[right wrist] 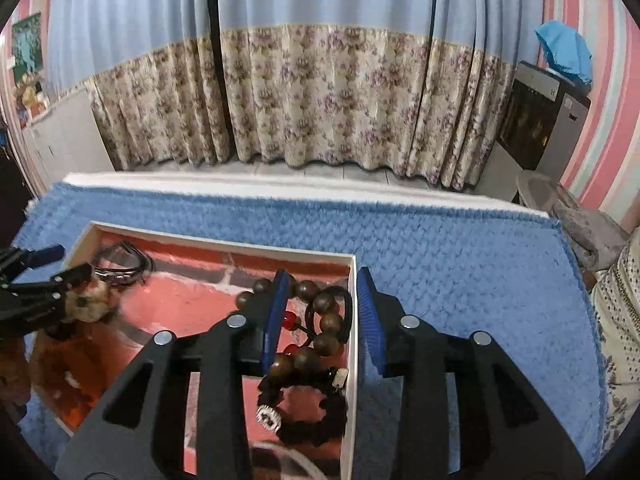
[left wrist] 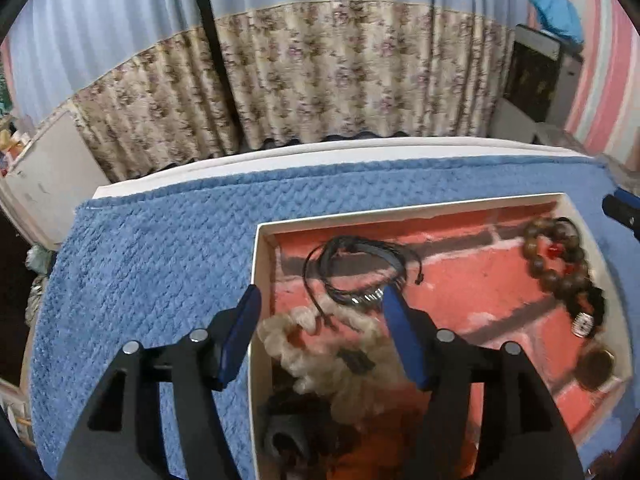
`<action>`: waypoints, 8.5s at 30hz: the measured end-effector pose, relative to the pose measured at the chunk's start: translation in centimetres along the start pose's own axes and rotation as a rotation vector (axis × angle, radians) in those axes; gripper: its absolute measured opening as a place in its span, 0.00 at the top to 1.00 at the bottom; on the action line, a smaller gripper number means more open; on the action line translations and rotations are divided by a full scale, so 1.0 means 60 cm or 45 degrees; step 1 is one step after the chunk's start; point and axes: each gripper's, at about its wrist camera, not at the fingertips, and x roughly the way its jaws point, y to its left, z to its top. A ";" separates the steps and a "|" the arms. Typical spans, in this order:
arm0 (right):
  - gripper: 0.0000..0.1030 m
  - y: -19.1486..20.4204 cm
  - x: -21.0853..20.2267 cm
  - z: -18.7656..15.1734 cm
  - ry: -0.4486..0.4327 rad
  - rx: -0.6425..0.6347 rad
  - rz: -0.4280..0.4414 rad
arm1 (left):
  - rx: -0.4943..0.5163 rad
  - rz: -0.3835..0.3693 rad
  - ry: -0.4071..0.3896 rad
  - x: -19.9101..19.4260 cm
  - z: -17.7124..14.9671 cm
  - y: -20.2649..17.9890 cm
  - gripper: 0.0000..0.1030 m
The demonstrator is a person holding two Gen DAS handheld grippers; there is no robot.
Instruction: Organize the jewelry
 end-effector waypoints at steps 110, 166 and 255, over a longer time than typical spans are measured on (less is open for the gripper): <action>0.84 -0.059 -0.164 -0.345 0.177 0.199 0.086 | 0.001 -0.174 -0.227 -0.288 -0.300 -0.057 0.91; 0.84 0.001 -0.143 -0.092 -0.132 0.087 0.283 | 0.024 -0.121 -0.236 -0.141 -0.104 -0.028 0.91; 0.05 0.042 -0.379 -0.431 -0.490 0.048 0.007 | -0.143 0.102 -0.645 -0.359 -0.451 -0.010 0.04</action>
